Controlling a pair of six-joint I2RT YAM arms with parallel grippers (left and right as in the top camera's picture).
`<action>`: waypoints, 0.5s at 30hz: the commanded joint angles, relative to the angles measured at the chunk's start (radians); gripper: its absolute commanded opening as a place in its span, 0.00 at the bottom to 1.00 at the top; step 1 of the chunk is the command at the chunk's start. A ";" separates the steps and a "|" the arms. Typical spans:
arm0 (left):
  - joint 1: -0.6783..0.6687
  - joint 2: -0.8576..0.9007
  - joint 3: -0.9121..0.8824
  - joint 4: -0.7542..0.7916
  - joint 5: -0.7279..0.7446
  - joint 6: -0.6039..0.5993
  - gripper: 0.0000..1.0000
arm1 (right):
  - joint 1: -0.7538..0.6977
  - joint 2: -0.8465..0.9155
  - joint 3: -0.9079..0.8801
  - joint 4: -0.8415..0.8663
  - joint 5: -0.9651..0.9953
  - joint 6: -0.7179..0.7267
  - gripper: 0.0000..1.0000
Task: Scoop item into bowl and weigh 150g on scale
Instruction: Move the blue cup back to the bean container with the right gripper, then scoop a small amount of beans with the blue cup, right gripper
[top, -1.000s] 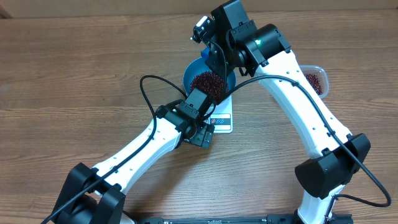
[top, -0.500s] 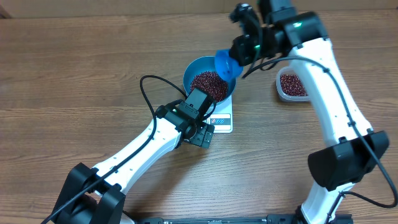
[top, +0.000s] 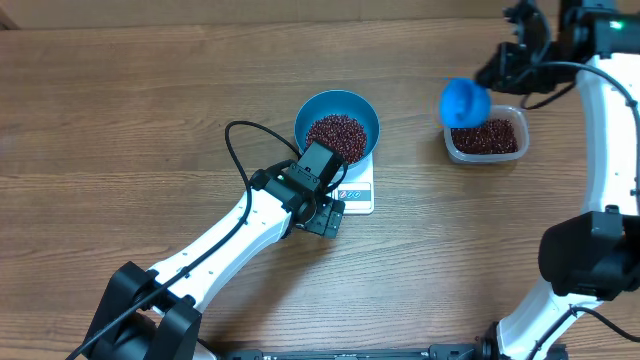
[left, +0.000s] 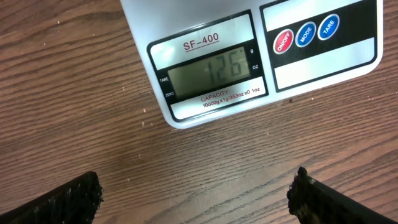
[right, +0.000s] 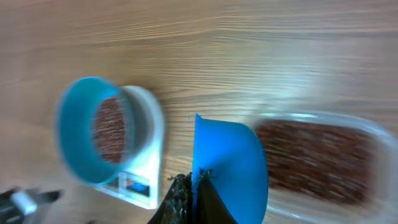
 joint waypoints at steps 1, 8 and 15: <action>0.011 0.001 -0.010 0.001 -0.013 0.019 1.00 | -0.027 -0.010 0.011 0.002 0.135 0.003 0.04; 0.011 0.001 -0.010 0.001 -0.013 0.019 1.00 | -0.032 -0.010 -0.047 0.038 0.313 0.004 0.04; 0.011 0.001 -0.010 0.000 -0.013 0.019 1.00 | -0.031 -0.010 -0.200 0.146 0.462 0.003 0.04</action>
